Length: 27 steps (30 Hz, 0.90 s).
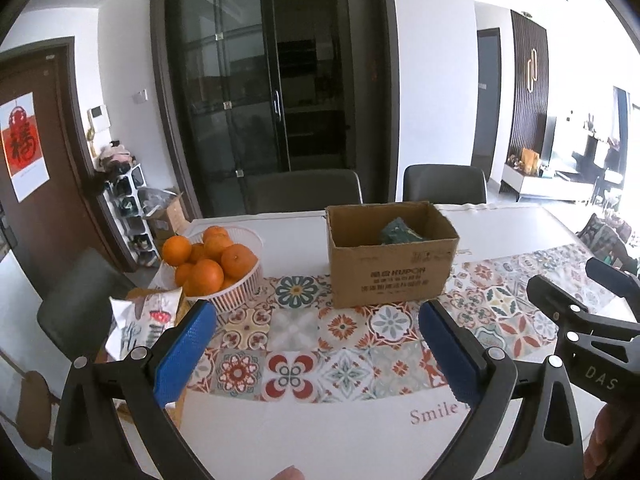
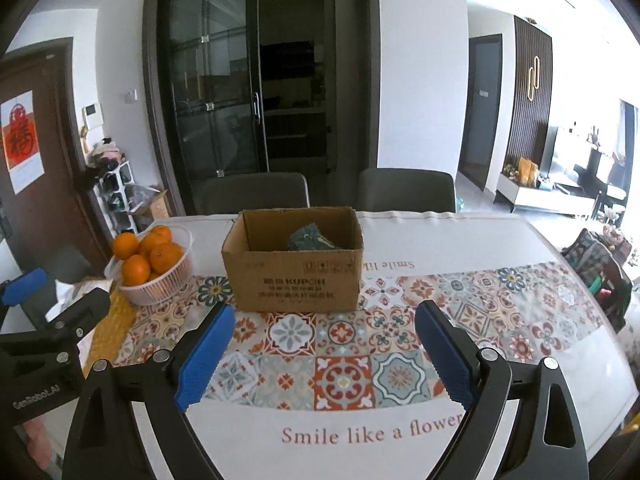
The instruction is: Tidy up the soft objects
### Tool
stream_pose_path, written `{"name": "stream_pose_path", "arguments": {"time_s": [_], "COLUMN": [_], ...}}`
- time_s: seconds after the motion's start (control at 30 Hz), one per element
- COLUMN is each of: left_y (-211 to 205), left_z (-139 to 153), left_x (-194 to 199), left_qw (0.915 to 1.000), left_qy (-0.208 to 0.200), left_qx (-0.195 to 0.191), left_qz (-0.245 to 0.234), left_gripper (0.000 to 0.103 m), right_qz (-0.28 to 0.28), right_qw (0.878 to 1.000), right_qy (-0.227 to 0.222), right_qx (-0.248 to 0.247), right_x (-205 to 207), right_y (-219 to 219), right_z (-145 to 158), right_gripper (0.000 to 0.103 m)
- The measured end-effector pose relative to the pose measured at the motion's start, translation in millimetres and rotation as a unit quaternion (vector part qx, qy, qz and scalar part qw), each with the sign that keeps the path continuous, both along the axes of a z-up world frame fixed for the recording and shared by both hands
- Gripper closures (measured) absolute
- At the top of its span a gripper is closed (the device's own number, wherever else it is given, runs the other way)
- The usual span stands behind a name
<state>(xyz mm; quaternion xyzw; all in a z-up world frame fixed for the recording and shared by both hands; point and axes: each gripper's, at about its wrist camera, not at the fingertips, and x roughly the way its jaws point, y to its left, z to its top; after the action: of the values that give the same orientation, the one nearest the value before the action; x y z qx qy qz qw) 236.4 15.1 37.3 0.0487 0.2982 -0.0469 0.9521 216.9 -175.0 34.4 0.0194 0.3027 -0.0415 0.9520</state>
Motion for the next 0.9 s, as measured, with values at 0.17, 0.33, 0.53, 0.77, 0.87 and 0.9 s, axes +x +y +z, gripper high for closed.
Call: {"name": "stream_pose_path", "arguments": {"time_s": [0.17,0.33,0.53,0.77,0.87,0.9], "left_y": [-1.2,-3.3,-4.2,-6.2,-7.4,-7.6], "left_z": [3.5,3.6,5.5,11.7,13.1,13.5], "left_x": [-31.4,-66.2,-102.4,-140.0,-152.4,-155.3], "left_qw": [0.9999,0.9997,0.9996,0.9994,0.9994,0.9994], "left_qy": [-0.005,-0.019,-0.020,-0.031,-0.032,-0.033], "left_qx": [-0.008,-0.002,-0.007,-0.004,-0.006,-0.006], "left_qz": [0.007,0.014,0.016,0.016,0.010,0.010], "left_gripper": [0.000,0.000,0.000,0.000,0.000,0.000], "right_qz": [0.012,0.010,0.014,0.019,0.018,0.017], "right_qw": [1.000,0.999,0.999,0.999,0.999,0.999], "right_qy": [-0.006,-0.019,-0.024,-0.029,-0.032,-0.033], "right_qx": [-0.008,-0.024,-0.022,-0.010,-0.009,-0.009], "right_x": [-31.8,-64.7,-98.8,-133.3,-146.5,-150.6], "right_y": [0.5,0.5,-0.4,-3.0,-4.9,-5.5], "right_z": [6.6,13.1,14.0,13.4,14.9,15.5], "right_gripper": [0.010,0.010,0.010,0.010,0.010,0.010]}}
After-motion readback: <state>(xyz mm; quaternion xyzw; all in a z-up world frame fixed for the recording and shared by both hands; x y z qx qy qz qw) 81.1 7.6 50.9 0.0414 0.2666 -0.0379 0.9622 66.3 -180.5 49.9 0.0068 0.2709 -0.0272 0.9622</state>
